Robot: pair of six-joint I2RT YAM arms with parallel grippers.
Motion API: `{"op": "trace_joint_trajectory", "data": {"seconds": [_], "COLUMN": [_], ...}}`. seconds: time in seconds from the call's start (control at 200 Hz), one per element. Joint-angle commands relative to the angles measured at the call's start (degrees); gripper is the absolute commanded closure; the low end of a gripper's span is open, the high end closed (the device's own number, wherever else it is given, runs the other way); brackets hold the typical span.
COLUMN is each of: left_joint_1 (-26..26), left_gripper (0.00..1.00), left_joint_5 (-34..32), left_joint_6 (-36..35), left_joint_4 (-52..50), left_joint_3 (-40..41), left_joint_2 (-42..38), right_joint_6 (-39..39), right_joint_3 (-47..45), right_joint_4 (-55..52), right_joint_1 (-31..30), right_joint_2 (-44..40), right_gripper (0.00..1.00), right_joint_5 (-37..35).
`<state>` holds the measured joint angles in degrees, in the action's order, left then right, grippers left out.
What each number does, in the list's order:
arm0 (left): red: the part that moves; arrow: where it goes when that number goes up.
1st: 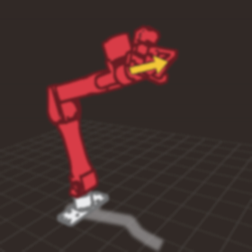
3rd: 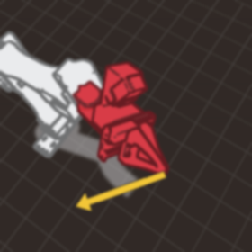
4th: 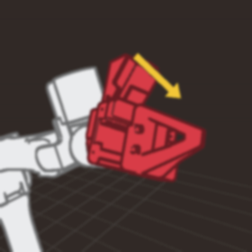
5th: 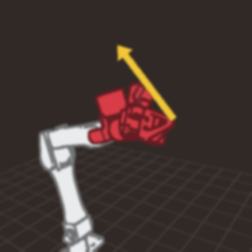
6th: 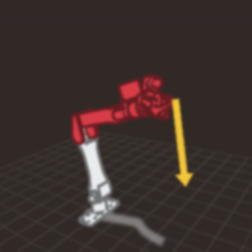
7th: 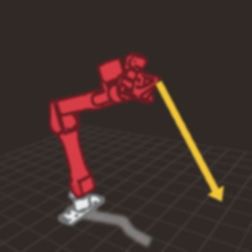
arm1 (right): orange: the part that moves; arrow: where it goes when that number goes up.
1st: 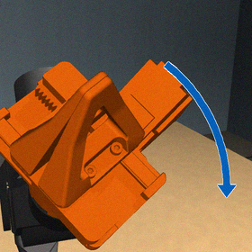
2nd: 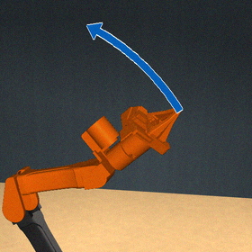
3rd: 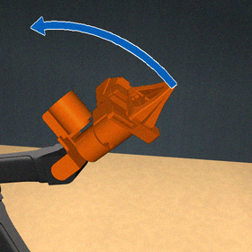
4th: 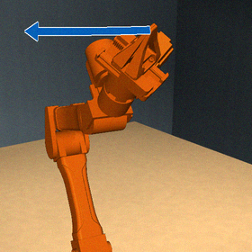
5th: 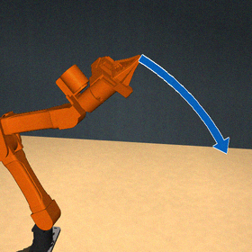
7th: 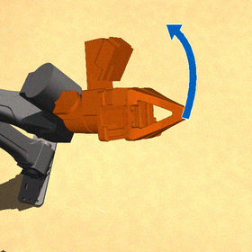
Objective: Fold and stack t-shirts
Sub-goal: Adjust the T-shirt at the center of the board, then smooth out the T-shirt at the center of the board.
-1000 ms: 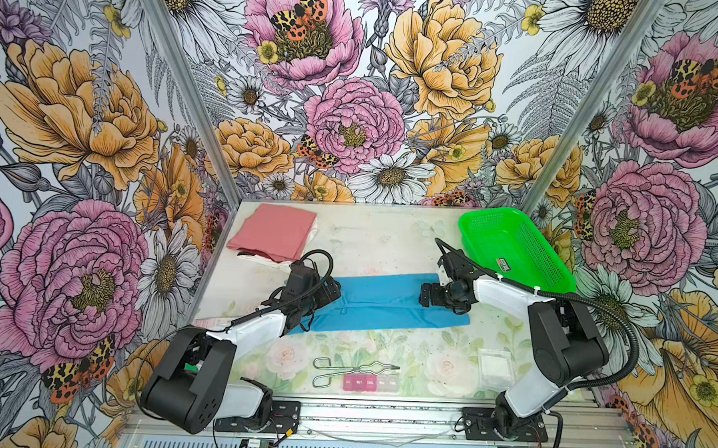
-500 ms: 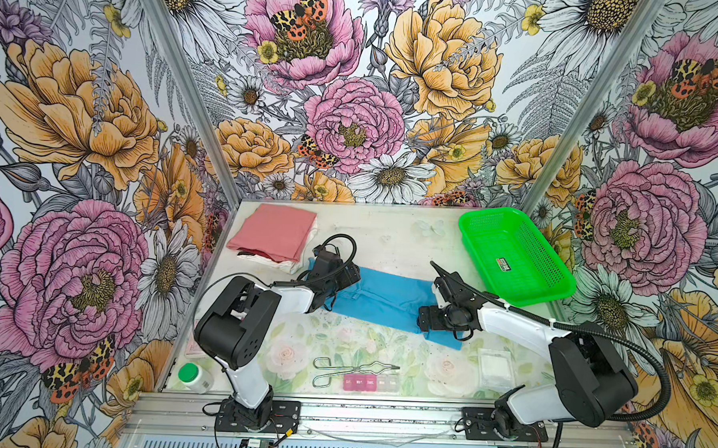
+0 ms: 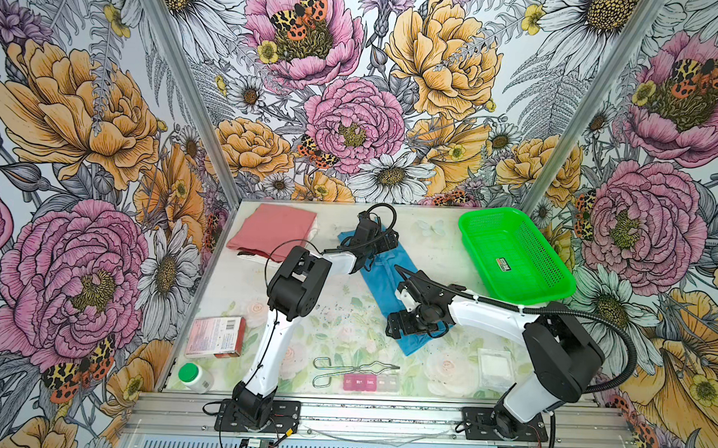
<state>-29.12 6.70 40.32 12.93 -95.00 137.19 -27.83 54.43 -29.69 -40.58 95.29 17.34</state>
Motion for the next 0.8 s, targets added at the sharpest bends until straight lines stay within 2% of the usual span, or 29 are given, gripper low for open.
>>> {"op": "trace_joint_trajectory", "data": {"seconds": [0.0,0.125,0.25,0.38,0.51,0.675,0.796], "left_joint_1": [1.52,3.54,4.83,4.43,2.93,-0.58,-3.27], "left_gripper": [0.01,0.01,0.01,0.01,0.01,0.01,0.01], "left_joint_5": [8.26,15.83,20.63,20.61,17.69,12.84,8.78], "left_joint_6": [-0.57,-1.1,-3.66,-6.22,-6.07,-1.63,0.68], "left_joint_4": [-4.67,-4.58,-4.58,-4.26,-0.27,8.45,12.28], "left_joint_3": [-7.06,-15.24,-14.23,-2.17,15.13,36.03,46.61], "left_joint_2": [5.89,5.9,-1.03,-12.36,-23.87,-36.96,-43.58], "right_joint_6": [-0.29,-2.17,-4.82,-5.17,-3.15,-3.06,-3.54], "right_joint_3": [1.15,-1.16,-5.81,-7.45,-6.79,-7.83,-9.62], "right_joint_4": [7.11,8.24,6.65,4.32,2.17,1.47,1.52], "right_joint_1": [-0.94,-0.71,1.96,6.29,9.7,7.85,5.18], "right_joint_2": [2.54,-8.11,-19.49,-24.3,-21.4,-17.66,-15.42], "right_gripper": [0.01,0.01,0.01,0.01,0.01,0.01,0.01], "right_joint_5": [4.63,2.37,0.43,-0.96,-0.66,-2.78,-5.6]}}
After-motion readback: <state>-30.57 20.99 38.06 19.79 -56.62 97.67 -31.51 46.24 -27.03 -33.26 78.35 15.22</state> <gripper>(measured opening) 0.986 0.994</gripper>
